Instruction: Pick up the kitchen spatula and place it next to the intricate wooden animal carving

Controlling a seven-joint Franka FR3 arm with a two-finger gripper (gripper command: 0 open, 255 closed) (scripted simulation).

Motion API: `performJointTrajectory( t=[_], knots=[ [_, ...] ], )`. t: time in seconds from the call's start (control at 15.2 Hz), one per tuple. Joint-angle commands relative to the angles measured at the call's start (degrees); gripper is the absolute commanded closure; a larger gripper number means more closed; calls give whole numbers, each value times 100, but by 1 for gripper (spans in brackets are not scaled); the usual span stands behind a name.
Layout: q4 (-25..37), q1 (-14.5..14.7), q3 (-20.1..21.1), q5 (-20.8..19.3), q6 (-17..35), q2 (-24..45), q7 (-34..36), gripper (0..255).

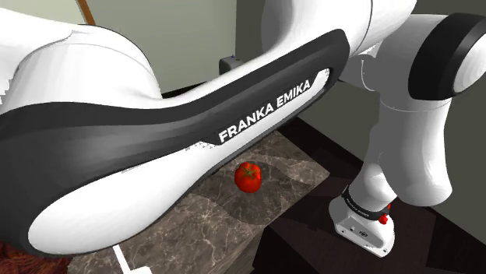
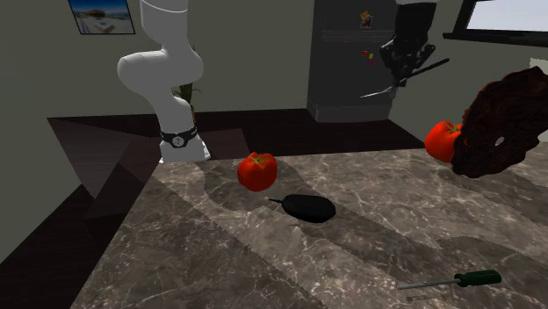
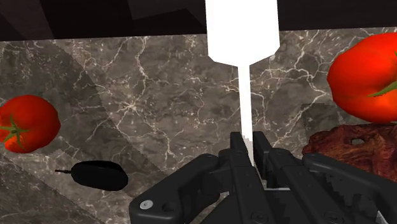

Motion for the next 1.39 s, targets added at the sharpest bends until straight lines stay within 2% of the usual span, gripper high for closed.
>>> performJointTrajectory(
  t=[0.0,1.32],
  knots=[
    [-172,-36,-4,0,157,-16,15,255],
    [-1247,-81,-167,-302,1490,329,299,255]
  ],
)
